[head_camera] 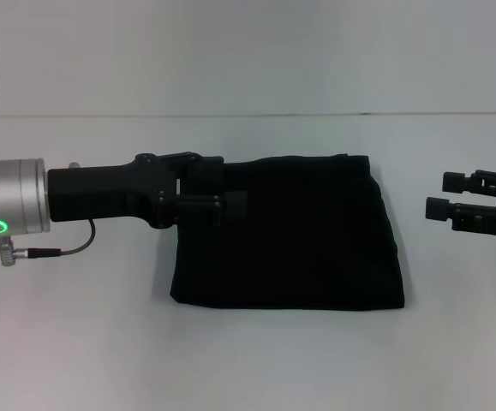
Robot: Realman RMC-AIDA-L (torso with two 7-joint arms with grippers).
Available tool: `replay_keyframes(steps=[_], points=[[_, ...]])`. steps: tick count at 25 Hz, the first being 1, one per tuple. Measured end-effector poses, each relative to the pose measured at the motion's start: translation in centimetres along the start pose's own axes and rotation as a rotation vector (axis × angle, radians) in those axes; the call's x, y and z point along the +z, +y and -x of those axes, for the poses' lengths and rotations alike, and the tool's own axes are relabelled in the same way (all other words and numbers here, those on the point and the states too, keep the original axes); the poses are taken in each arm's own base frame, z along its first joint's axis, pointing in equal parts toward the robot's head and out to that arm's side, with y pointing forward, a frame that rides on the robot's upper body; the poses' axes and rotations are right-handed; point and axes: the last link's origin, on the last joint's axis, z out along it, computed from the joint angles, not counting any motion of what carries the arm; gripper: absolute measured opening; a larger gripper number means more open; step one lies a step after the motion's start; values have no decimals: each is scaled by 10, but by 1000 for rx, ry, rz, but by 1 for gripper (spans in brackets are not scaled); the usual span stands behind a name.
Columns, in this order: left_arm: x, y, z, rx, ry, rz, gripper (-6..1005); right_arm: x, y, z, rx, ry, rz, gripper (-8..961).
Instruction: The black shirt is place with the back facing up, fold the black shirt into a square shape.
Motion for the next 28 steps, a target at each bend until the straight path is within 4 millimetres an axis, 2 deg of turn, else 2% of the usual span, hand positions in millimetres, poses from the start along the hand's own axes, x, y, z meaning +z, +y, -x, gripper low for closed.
replay_keyframes(steps=[6,10,19,25,28], points=[[2,-4,-1,12,-32,-11,883,6,-2,3,-14,27,-2,776],[4,-7,0,20,-63,-30,882,17,-4,8,-20,51,13,776],[-4,-18,-3,13,-154,-93,882,61,-9,29,-59,199,21,776],[-4,-26,0,-8,-234,-145,881,92,-5,41,-88,303,27,776],[-3,-27,0,-8,-249,-148,879,101,-3,44,-101,328,25,775]])
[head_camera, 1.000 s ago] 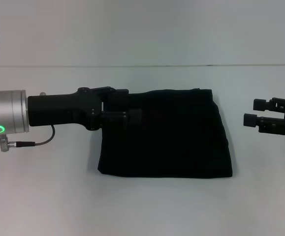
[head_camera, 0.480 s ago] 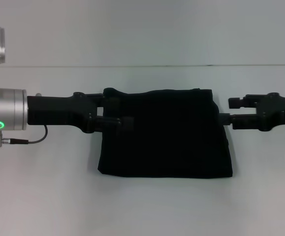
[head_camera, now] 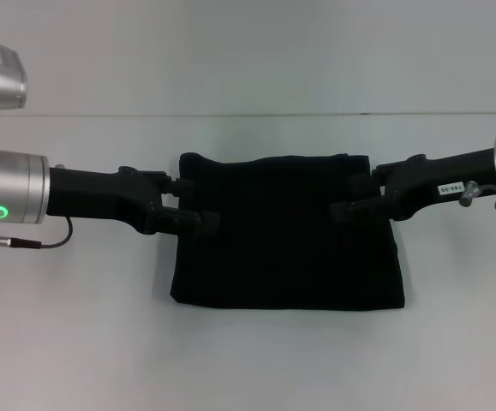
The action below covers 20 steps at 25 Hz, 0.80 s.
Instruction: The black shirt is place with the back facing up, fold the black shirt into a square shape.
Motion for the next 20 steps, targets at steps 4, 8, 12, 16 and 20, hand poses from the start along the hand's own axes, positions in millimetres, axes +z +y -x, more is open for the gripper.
replay_keyframes(steps=[4,8,12,16,20], points=[[1,1,2,-1,-6,1,878,3,0,2,-2,7,-3,775],[1,1,2,0,-6,-2,878,2,1,0,9,9,1,775],[1,1,2,2,-7,-2,878,1,0,-2,16,6,-3,775],[1,1,1,8,-10,0,878,1,0,-1,18,3,-2,775],[1,1,0,11,-11,1,878,1,0,-1,18,2,-4,775]])
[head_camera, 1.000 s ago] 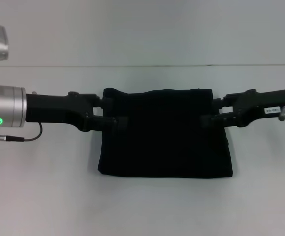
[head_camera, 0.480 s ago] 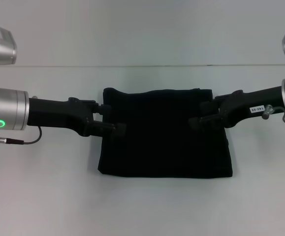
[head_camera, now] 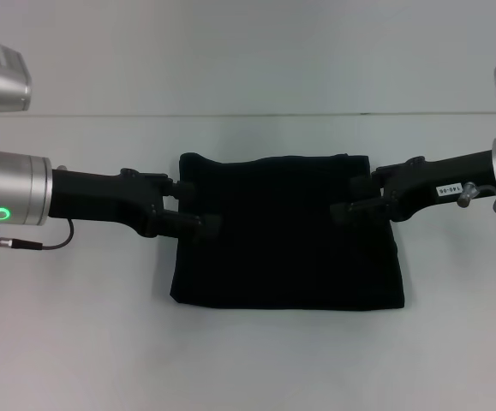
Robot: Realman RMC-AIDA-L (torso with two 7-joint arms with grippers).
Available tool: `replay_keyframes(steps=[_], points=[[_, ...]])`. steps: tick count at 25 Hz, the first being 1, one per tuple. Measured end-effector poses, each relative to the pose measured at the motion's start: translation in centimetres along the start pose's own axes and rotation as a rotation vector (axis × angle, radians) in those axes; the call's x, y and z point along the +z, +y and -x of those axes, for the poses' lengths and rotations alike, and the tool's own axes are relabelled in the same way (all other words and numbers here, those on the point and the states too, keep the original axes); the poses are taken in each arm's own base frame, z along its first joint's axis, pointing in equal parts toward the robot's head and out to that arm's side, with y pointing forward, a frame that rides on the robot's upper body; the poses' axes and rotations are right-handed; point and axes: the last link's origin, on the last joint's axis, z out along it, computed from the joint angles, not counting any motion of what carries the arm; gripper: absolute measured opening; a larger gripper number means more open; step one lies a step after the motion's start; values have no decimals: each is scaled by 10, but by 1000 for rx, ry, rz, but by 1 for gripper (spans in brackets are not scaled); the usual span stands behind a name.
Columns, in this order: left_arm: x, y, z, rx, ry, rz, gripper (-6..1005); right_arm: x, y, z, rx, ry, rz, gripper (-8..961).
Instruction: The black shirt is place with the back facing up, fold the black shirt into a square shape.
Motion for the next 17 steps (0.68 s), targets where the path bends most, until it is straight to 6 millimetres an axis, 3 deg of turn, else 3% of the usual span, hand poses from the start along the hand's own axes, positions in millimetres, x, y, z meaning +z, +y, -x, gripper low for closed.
replay_keyframes(steps=[17], points=[[0,0,0,0,1,0,878,-2,-2,0,16,-19,-11,776]])
